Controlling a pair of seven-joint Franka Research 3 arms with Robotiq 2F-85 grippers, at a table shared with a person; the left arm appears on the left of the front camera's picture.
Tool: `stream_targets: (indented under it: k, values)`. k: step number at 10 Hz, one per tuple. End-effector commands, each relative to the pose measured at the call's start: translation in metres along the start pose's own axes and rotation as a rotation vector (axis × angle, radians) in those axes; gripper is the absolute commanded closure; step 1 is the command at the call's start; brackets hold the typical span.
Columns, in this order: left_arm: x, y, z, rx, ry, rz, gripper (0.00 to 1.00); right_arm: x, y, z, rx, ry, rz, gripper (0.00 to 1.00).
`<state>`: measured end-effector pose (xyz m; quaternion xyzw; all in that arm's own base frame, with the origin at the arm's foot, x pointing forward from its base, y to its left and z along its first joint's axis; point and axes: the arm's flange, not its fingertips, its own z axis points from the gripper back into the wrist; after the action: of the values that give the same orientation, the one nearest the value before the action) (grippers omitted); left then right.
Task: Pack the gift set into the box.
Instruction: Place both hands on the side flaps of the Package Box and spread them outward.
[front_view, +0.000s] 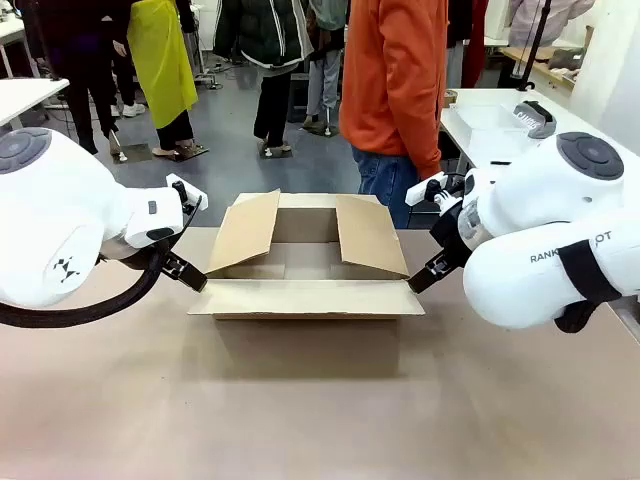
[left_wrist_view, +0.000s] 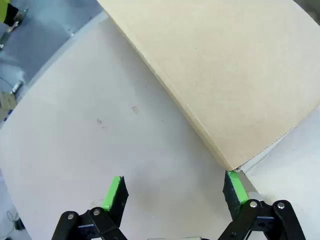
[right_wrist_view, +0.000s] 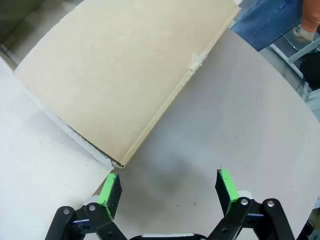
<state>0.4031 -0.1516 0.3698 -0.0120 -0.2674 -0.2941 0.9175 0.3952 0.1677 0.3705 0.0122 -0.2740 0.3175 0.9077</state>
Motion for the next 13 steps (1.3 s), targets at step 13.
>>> stream_targets:
  k: [13]
  values:
    - [0.0002, 0.0, 0.0002, 0.0, -0.001, 0.0, 0.0, 0.0, 0.0, 0.0, 0.0, 0.0, 0.0, 0.0]
